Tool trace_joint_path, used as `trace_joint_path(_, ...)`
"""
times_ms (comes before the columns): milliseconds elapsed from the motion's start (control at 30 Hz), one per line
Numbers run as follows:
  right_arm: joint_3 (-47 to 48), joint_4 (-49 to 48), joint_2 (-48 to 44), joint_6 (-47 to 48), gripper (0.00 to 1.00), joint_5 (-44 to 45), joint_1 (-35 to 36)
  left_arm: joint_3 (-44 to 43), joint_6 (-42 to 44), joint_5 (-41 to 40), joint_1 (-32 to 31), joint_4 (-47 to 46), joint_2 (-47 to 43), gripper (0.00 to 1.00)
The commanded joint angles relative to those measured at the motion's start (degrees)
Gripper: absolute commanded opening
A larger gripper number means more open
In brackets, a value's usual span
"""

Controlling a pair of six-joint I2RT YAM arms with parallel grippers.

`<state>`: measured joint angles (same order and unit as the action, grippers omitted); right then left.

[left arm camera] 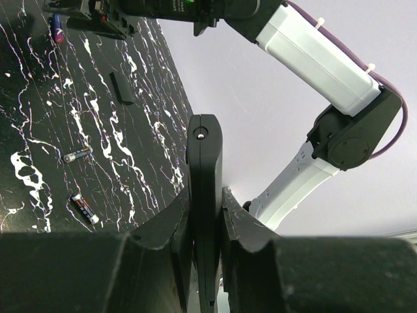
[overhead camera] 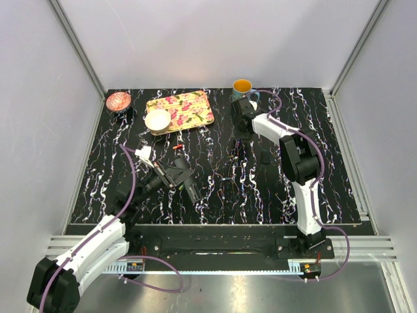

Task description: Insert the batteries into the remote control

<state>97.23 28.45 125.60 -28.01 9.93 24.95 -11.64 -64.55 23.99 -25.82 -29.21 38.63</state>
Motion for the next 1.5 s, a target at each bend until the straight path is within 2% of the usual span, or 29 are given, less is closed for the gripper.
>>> trace_joint_path(0,2.0,1.2,0.9,-1.3,0.47,1.0,-0.2,-0.1,0.0,-0.5,-0.1,-2.9,-0.2,0.00)
trace_joint_path(167,1.6,0.8,1.6,-1.3,0.46,1.0,-0.2,-0.1,0.0,-0.3,-0.2,-3.2,0.1,0.00)
trace_joint_path(500,1.6,0.8,3.0,-1.3,0.37,1.0,-0.7,0.3,-0.2,-0.3,-0.2,-3.4,0.0,0.00)
trace_joint_path(633,1.4,0.7,3.2,-0.6,0.27,1.1,-1.0,0.4,-0.1,-0.3,-0.1,-3.4,0.1,0.00)
trace_joint_path(667,1.4,0.7,3.3,-0.4,0.20,1.1,-1.0,0.4,-0.2,-0.4,-0.1,-3.6,0.2,0.00)
trace_joint_path(733,1.3,0.8,3.3,-0.1,0.13,0.8,-1.1,0.5,-0.1,-0.4,-0.2,-3.6,0.4,0.00)
trace_joint_path(767,1.3,0.7,3.3,0.1,0.03,0.8,-1.2,0.4,-0.2,-0.3,-0.1,-3.7,0.3,0.00)
trace_joint_path(800,1.1,0.9,3.3,0.0,0.00,0.9,-1.1,0.5,-0.2,-0.4,-0.2,-3.8,0.4,0.00)
trace_joint_path(1100,0.7,1.0,2.6,1.3,0.00,-0.3,-1.1,0.5,-0.5,-0.3,-0.1,-4.4,0.9,0.00)
trace_joint_path(1133,0.7,1.0,2.6,1.2,0.06,-0.6,-1.1,0.5,-0.5,-0.3,-0.1,-4.4,1.1,0.00)
trace_joint_path(1200,0.9,1.1,2.6,1.5,0.08,-0.9,-1.1,0.7,-0.7,-0.3,-0.2,-4.4,0.9,0.00)
trace_joint_path(1233,1.1,1.2,2.6,1.5,0.00,-0.9,-1.1,0.6,-0.7,-0.2,-0.1,-4.4,1.0,0.00)
trace_joint_path(1467,0.3,1.2,1.9,1.5,0.00,0.1,-1.1,0.8,-0.7,-0.2,-0.1,-4.5,0.6,0.00)
